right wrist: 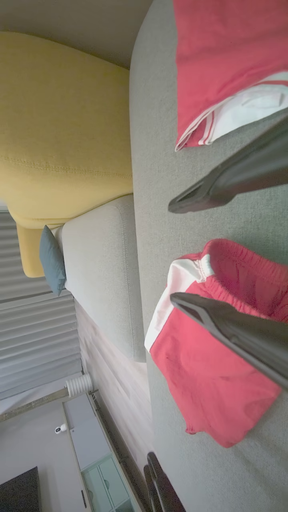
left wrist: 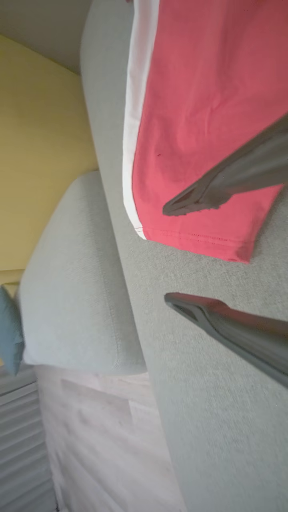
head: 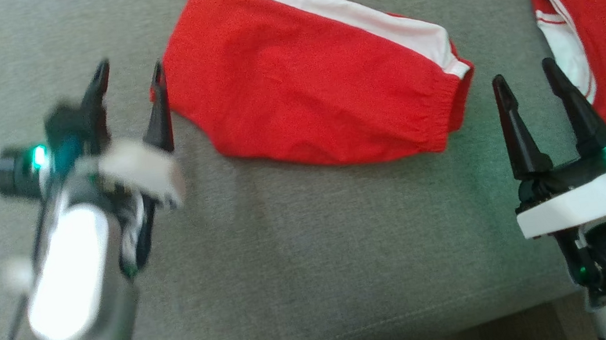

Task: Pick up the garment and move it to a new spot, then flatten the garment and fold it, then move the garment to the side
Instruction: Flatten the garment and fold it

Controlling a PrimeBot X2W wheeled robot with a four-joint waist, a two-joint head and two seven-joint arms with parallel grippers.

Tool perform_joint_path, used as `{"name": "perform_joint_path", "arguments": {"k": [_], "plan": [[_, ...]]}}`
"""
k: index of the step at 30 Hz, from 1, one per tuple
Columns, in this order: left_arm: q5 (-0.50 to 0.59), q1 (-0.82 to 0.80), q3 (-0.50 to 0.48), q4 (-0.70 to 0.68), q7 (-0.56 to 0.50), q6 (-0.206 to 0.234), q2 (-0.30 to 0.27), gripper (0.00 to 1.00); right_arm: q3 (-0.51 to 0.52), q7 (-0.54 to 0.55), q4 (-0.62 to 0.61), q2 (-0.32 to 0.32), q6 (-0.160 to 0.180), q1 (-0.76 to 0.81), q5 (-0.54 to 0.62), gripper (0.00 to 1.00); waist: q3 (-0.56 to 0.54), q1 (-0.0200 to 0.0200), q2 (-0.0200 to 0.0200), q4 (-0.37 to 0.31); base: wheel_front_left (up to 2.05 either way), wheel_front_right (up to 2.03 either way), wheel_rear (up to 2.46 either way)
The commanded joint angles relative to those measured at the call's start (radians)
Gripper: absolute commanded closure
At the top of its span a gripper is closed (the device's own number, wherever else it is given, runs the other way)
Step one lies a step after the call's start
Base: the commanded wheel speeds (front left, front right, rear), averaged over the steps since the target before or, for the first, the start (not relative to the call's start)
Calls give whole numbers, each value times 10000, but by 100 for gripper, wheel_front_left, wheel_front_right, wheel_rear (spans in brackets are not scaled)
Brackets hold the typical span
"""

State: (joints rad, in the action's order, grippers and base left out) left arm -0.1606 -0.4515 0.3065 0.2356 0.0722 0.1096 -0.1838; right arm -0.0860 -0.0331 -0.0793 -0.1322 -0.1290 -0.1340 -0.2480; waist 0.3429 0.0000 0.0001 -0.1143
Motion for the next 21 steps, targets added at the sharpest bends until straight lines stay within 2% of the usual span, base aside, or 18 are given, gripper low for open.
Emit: {"name": "perform_joint_path", "arguments": {"k": [1, 6, 11, 17, 18, 19, 20, 21], "plan": [[-222, -1213, -124, 518, -993, -436, -216, 0, -285, 46, -234, 70, -17, -296, -112, 0, 195, 0, -1, -284, 0, 0, 0], [-450, -2490, 132, 2331, -2696, -981, -182, 0, -407, -14, -24, 193, -17, -335, -271, 0, 354, 0, -1, -662, 0, 0, 0], [-289, -3207, 280, 3782, -3470, -882, -253, 0, -357, -87, 90, 317, -17, -276, -420, 0, 482, 0, -1, -901, 0, 0, 0], [-355, -3426, 533, 4821, -4388, -1031, -69, 0, -319, -83, 157, 379, -17, -193, -570, 0, 497, 0, -1, -938, 0, 0, 0], [-368, -3455, 593, 4932, -4535, -1088, -32, 16, -317, -77, 170, 385, -17, -189, -593, 0, 495, 0, -1, -925, 0, 0, 0], [-388, -3476, 640, 5010, -4642, -1135, 9, 65, -324, -75, 176, 387, -17, -196, -592, 0, 488, 0, -1, -911, 0, 0, 0], [-386, -3494, 703, 5069, -4733, -1180, 41, 100, -335, -69, 176, 392, -17, -205, -602, 0, 482, 0, -1, -891, 0, 0, 0], [-379, -3504, 761, 5112, -4818, -1202, 72, 100, -336, -59, 177, 396, -17, -213, -608, 0, 475, 0, -1, -867, 0, 0, 0]]}}
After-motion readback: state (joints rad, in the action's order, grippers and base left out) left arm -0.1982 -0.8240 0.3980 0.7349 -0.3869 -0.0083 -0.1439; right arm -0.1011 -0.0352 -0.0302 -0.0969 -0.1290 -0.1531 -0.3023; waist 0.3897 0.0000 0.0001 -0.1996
